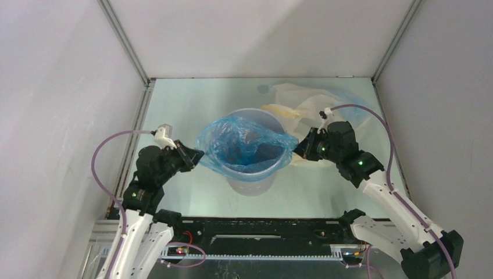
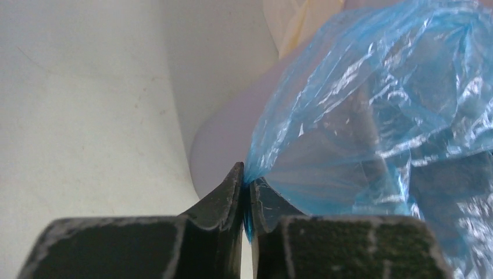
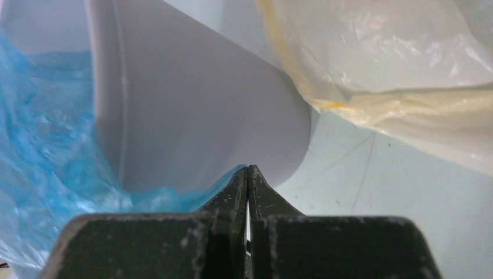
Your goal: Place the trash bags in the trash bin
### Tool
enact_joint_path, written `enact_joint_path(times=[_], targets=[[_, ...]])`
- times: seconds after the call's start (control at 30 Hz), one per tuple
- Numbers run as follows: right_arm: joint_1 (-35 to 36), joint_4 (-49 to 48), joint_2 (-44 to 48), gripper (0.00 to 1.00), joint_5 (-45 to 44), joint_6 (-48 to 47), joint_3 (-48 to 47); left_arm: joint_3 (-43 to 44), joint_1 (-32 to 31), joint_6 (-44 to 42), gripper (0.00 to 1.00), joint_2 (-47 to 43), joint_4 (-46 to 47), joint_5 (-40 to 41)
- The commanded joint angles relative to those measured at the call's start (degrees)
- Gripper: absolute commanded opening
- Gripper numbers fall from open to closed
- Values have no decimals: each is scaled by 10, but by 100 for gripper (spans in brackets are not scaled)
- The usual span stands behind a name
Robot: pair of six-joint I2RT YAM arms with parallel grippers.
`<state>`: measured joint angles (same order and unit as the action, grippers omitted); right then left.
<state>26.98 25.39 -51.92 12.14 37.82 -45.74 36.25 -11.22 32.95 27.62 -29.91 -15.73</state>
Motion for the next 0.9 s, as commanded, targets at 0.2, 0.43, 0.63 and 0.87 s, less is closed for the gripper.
enact_joint_path(times=[0.2, 0.43, 0.63, 0.87], targets=[[-6, -32, -8, 23, -28, -41, -44, 36, 2, -27, 43, 76, 83, 36], [-30, -12, 93, 41, -24, -109, -44, 51, 2, -63, 75, -13, 18, 85], [-44, -40, 107, 50, 85, -171, -77, 99, 2, -89, 64, -10, -26, 61], [-46, -1, -26, 45, 161, -210, -216, 100, 2, -47, 44, 16, -34, -70]])
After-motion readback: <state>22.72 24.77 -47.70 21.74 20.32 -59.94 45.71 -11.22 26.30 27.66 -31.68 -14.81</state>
